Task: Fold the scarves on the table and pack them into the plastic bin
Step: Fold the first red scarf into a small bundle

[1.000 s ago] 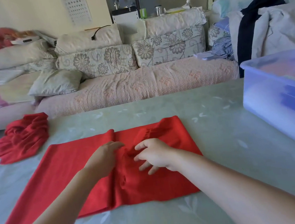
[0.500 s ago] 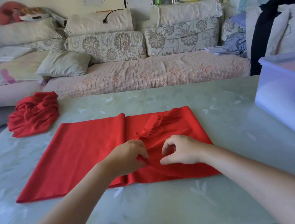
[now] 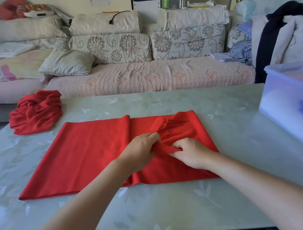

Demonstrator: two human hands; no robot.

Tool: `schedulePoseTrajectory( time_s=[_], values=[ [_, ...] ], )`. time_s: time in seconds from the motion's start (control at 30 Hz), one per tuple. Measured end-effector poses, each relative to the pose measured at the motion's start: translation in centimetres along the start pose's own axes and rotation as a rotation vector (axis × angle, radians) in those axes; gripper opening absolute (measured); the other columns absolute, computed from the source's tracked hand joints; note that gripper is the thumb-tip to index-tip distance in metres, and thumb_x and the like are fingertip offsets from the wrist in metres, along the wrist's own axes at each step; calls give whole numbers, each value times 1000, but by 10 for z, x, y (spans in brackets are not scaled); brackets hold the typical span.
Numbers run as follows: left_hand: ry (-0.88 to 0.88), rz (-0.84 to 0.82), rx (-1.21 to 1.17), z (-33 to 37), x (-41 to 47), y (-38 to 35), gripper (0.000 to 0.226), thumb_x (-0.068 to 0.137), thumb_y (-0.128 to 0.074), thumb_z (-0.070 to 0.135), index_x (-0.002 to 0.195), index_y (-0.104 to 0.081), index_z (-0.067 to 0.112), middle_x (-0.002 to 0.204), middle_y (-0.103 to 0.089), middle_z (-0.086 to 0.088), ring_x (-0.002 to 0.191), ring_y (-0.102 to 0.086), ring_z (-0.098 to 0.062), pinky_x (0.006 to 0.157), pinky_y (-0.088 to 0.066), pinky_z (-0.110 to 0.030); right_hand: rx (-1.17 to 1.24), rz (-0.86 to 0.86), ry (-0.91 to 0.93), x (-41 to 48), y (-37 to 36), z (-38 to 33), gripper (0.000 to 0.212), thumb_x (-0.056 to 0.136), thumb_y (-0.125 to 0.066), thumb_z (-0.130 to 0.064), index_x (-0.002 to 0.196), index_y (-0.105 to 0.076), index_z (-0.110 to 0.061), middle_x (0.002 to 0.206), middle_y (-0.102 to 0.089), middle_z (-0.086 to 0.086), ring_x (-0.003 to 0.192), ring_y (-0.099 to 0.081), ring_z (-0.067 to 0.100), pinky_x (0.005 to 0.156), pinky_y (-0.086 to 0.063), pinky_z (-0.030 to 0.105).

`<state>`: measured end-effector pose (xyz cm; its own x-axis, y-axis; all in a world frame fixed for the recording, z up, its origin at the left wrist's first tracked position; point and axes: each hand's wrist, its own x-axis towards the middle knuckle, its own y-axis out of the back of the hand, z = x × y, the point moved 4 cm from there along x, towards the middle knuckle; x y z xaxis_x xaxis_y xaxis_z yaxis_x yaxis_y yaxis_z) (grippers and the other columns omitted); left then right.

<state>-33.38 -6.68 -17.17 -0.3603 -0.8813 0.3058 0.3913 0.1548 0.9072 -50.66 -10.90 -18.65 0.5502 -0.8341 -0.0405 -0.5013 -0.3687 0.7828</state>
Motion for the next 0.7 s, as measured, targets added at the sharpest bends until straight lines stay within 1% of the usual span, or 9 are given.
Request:
schedulePoseTrajectory(
  time_s=[0.07,0.17,0.27,0.37,0.43,0.47,0.53,0.6,0.7],
  values=[
    [2,-16,2,-7,-1,7,39,69,-57,3,106,-55,16,100,-58,2,87,-55,-20,73,-38,-26,-22,-15,55,0,3,-4,11,80,-75,-29,77,-66,-32,72,-65,-18,66,-56,-5,62,-39,19],
    [75,-198,-47,-18,-12,13,43,80,-52,-3,114,-61,22,107,-56,5,91,-53,-12,79,-41,-26,-110,-69,107,0,1,-7,26,72,-76,-15,84,-64,-35,80,-63,-20,71,-55,-8,65,-39,9],
    [154,-507,55,-30,-27,8,47,83,-47,-2,116,-68,24,114,-60,2,107,-56,-16,91,-40,-22,-170,-240,100,-3,-10,-8,23,75,-74,-16,90,-69,-33,81,-62,-19,71,-56,-6,66,-42,11],
    [260,-614,15,-35,-31,11,54,76,-41,2,103,-74,36,114,-63,5,108,-59,-18,95,-47,-31,-126,-405,43,-2,-15,-13,16,81,-74,-34,95,-74,-26,84,-70,-11,70,-64,7,71,-52,26],
    [345,-499,-122,-34,-22,21,53,69,-37,5,88,-75,39,101,-67,4,93,-64,-16,81,-53,-28,-59,-371,-9,9,-6,-15,24,87,-67,-44,90,-74,-22,81,-73,-5,60,-63,9,67,-54,30],
    [361,-398,-155,-34,-14,26,51,69,-38,2,84,-75,34,92,-67,5,83,-64,-8,72,-52,-23,-56,-299,-14,19,1,-14,26,89,-64,-44,87,-74,-21,80,-73,-5,60,-63,9,66,-54,30],
    [367,-206,-138,-36,4,32,44,76,-42,-4,84,-73,26,84,-65,12,74,-59,2,64,-41,-11,-125,-86,6,40,16,-8,21,92,-60,-39,83,-72,-24,84,-73,-8,74,-67,7,72,-51,27],
    [364,-49,-114,-41,22,29,32,83,-47,-1,88,-70,22,86,-67,10,79,-59,-8,72,-41,-17,-218,88,11,58,30,4,13,91,-58,-31,87,-69,-30,95,-71,-12,92,-65,8,78,-47,25],
    [340,97,-48,-56,50,15,25,88,-50,6,99,-68,19,94,-69,1,86,-60,-17,89,-45,-32,-337,185,-3,80,42,28,21,89,-56,-21,103,-68,-31,114,-62,-7,108,-60,16,89,-46,28]
  ],
)
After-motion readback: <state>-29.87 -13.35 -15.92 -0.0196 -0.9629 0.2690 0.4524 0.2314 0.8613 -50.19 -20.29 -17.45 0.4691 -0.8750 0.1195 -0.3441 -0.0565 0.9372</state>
